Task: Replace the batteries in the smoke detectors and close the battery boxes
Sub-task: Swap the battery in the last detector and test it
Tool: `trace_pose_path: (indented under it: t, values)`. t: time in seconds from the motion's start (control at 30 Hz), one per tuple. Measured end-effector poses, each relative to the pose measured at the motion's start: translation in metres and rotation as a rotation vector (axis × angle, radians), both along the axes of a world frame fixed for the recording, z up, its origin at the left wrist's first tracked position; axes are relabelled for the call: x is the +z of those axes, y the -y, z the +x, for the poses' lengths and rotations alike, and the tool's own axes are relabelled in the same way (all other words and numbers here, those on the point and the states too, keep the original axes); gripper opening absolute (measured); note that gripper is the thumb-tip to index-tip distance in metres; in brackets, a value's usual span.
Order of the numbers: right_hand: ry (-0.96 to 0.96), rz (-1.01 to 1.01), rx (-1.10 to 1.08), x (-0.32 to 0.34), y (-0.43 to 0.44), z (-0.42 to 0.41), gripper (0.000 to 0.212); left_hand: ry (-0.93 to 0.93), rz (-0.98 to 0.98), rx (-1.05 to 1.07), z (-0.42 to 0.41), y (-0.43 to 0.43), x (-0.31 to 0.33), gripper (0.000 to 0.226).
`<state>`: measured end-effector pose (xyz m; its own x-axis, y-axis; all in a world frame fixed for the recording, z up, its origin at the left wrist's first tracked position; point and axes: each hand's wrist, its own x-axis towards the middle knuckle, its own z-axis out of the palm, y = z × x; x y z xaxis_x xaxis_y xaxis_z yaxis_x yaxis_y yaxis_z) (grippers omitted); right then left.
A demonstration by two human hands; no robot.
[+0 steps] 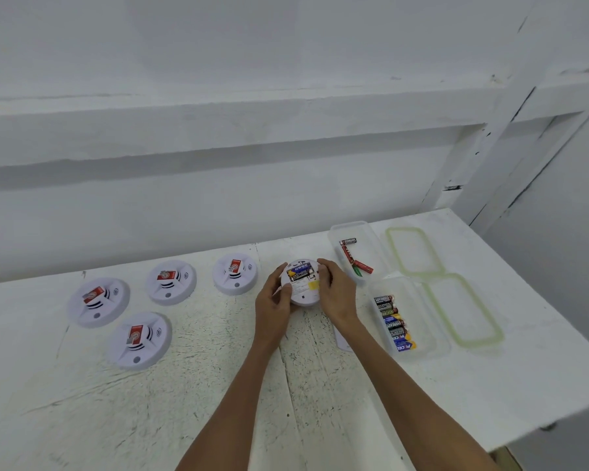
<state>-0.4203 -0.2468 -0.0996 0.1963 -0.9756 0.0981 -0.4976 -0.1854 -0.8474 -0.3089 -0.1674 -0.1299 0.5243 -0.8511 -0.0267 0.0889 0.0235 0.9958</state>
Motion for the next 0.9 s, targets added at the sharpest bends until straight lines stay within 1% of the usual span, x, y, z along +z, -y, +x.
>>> trace_pose_path:
  t: [0.13,0.27,0.37,0.4,0.5,0.53,0.6,0.67,0.73,0.9]
  values:
    - [0.045,-0.005,-0.065,-0.004,-0.011,-0.015,0.029,-0.024,-0.033,0.009,0.000,-0.002,0.002,0.041]
    - [0.107,0.149,-0.048,0.002,-0.010,-0.016,0.035,-0.033,-0.022,-0.005,0.000,-0.002,0.003,0.042]
    - [0.136,0.219,-0.035,0.001,-0.007,-0.009,0.031,-0.030,-0.025,-0.021,0.000,-0.003,0.003,0.042]
    - [0.181,0.274,-0.043,-0.001,-0.005,-0.007,0.030,-0.030,-0.026,-0.025,0.000,-0.003,0.003,0.042]
    - [0.401,0.503,-0.089,-0.002,0.000,-0.003,0.024,-0.029,-0.024,-0.029,0.000,-0.003,0.004,0.042]
    - [0.431,0.534,-0.102,-0.001,0.001,-0.002,0.021,-0.028,-0.028,-0.031,0.000,-0.003,0.004,0.042]
    - [0.420,0.554,-0.135,0.002,0.003,0.000,0.016,-0.022,-0.036,-0.032,0.000,-0.003,0.003,0.043]
    - [0.353,0.532,-0.163,0.002,0.002,0.001,0.013,-0.019,-0.036,-0.037,0.000,-0.003,0.002,0.043]
    - [0.284,0.471,-0.163,0.006,-0.002,0.000,0.019,-0.025,-0.030,-0.037,0.000,-0.002,0.001,0.042]
    - [0.039,0.158,-0.074,0.016,-0.018,0.001,0.036,-0.041,-0.031,-0.012,0.002,-0.001,-0.001,0.040]
